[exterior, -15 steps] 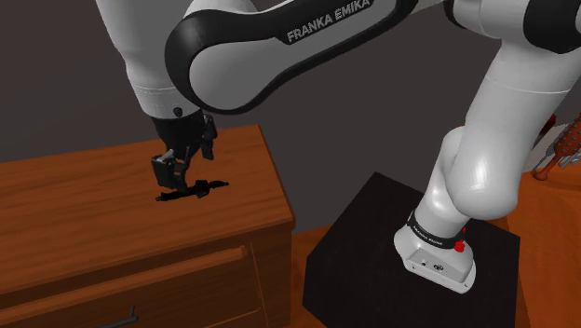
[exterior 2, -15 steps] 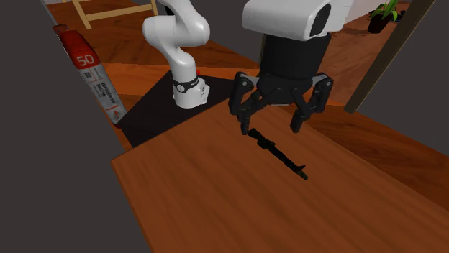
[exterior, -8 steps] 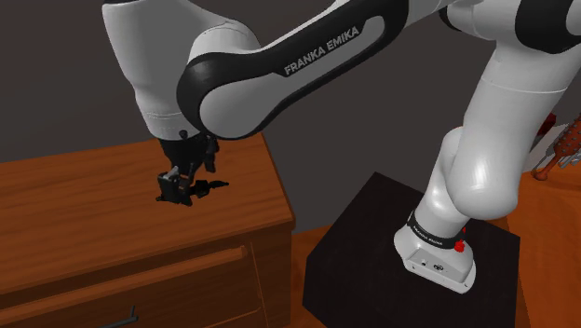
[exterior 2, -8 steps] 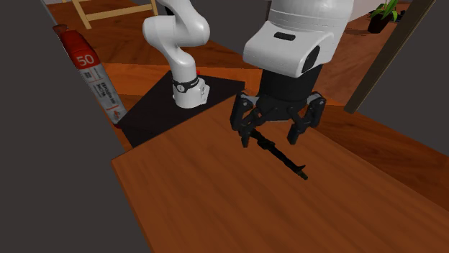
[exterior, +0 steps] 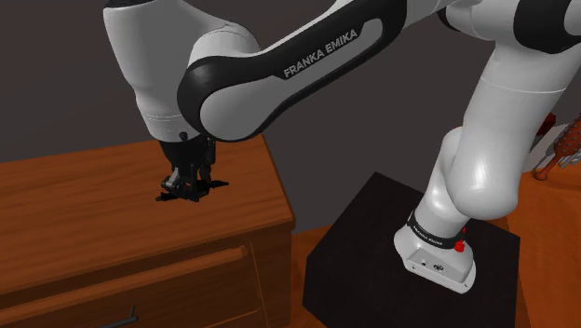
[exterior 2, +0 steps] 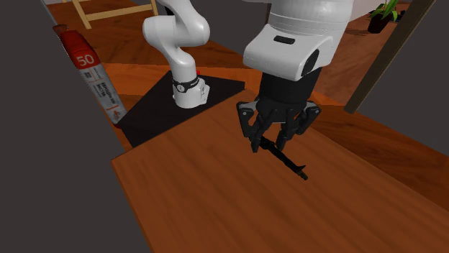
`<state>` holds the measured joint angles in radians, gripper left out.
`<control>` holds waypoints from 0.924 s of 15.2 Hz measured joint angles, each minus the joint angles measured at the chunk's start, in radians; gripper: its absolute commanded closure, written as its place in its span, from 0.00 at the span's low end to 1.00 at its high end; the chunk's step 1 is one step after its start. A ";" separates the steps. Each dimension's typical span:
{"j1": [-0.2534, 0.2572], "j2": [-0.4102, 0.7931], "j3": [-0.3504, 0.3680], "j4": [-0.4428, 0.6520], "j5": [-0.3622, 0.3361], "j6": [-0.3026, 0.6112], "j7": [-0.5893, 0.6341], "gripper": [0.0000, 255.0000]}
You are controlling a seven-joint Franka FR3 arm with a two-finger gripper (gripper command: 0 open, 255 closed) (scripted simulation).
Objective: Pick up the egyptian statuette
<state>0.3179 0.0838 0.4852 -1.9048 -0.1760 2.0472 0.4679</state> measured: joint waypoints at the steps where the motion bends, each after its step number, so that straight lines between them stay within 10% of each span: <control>1: 0.000 0.000 0.000 0.000 0.000 0.000 0.000 1.00; 14: -0.001 -0.025 0.002 0.106 0.022 -0.126 -0.025 1.00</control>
<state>0.3172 0.0584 0.4872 -1.7987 -0.1544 1.9212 0.4430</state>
